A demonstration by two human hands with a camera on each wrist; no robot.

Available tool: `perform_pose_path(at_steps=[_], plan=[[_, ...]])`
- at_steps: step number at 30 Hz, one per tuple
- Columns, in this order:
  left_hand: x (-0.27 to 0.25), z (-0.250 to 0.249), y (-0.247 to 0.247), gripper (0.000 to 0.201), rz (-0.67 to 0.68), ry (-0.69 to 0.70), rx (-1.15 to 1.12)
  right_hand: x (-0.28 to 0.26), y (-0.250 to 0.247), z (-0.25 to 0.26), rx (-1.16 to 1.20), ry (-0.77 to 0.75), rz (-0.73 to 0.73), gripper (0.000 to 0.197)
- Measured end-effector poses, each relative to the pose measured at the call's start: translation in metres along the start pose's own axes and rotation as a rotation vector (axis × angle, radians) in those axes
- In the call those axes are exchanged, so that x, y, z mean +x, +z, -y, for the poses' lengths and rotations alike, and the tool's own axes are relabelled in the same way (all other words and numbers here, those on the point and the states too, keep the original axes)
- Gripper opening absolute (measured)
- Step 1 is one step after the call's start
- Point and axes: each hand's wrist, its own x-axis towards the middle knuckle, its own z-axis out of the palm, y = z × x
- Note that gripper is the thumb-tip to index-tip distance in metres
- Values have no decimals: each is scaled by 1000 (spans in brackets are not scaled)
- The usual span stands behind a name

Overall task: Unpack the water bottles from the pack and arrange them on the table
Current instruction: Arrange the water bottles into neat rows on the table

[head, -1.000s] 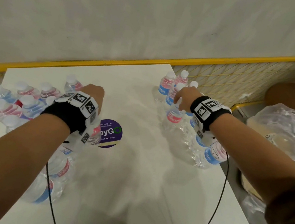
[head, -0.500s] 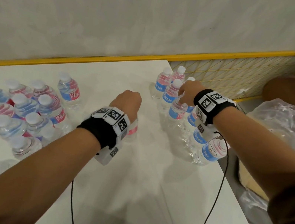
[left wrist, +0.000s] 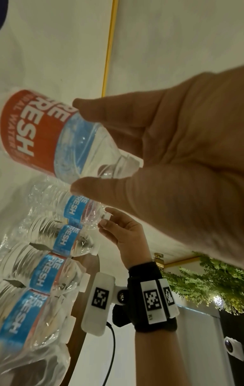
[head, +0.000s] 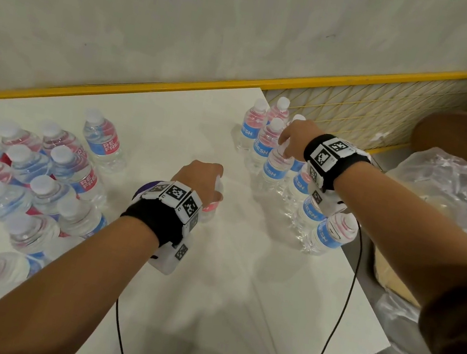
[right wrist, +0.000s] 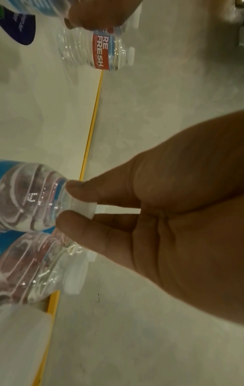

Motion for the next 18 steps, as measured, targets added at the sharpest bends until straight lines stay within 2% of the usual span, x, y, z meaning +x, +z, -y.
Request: perform_pose_path(at_steps=[15,18], plan=[[-2,0,-3,42,-2,11,15,6,1,-1,-58,4,16,39],[-4,0,-2,46,32,12,4,4,0,1,-70,22,39,36]])
